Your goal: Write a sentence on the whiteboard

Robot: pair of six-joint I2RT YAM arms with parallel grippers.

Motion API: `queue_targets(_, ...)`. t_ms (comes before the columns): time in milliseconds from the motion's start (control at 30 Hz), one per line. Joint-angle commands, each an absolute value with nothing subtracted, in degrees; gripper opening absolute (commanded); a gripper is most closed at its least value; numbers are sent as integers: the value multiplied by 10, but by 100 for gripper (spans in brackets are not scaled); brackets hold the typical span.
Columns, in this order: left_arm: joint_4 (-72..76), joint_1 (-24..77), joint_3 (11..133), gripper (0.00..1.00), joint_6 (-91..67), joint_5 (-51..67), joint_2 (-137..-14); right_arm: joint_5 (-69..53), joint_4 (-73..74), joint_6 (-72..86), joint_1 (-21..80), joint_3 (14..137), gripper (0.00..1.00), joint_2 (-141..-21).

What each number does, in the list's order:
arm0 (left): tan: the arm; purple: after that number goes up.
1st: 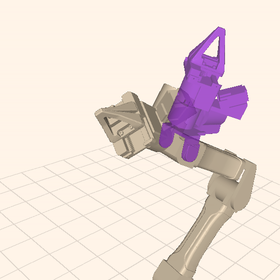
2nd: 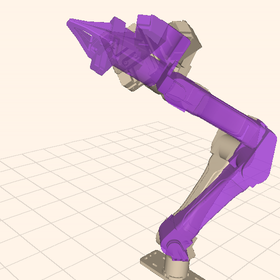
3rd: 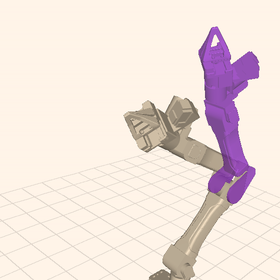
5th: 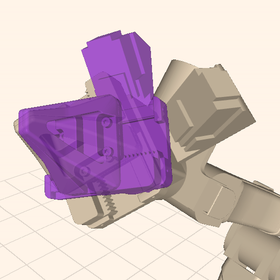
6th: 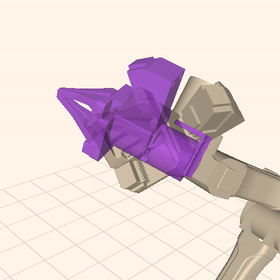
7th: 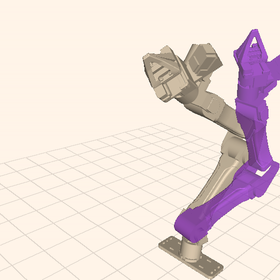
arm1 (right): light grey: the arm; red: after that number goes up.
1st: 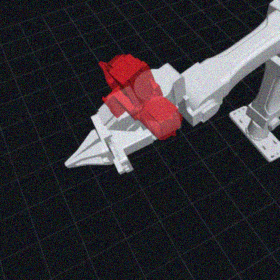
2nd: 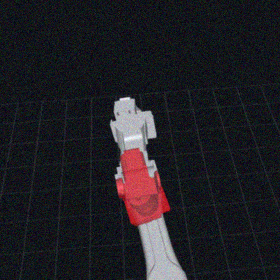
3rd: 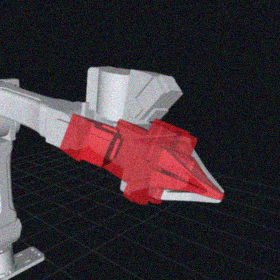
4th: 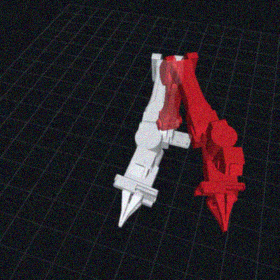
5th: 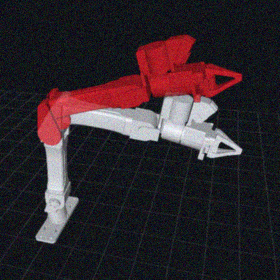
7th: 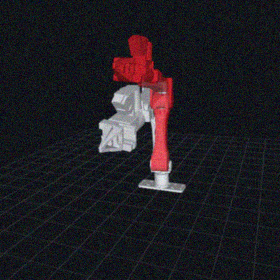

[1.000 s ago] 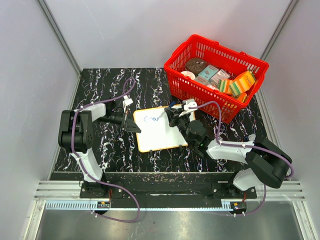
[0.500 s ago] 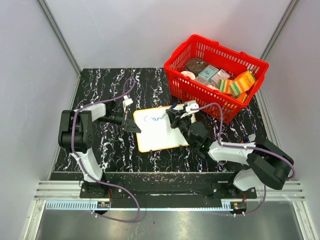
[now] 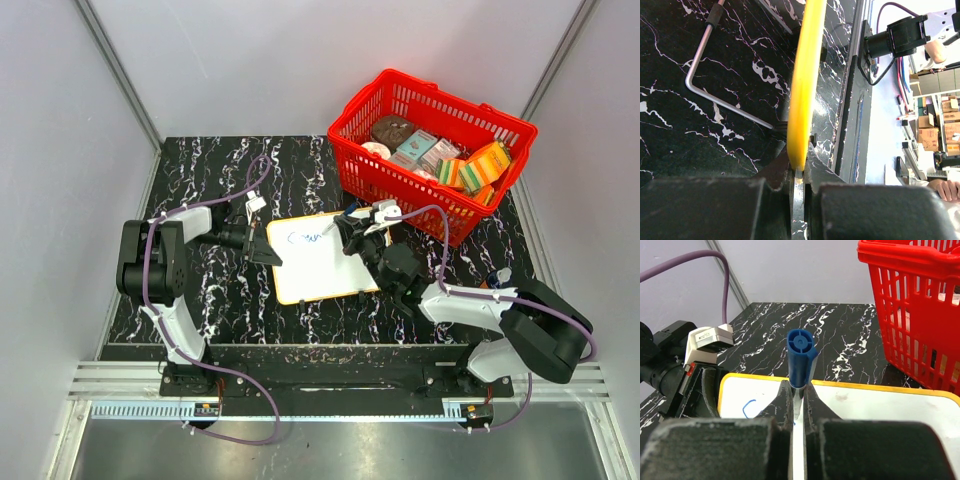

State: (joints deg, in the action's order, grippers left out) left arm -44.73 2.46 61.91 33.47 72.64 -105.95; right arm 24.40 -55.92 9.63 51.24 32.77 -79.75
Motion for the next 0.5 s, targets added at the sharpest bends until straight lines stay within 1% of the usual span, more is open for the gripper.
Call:
queue_targets(0,-446,32,626,0,361,652,-1068,273,-563,87,505,343,0,-784)
queue_targets(467,-446,32,626,0,362,653,-1068,281,-562,89,503,351,0,-801)
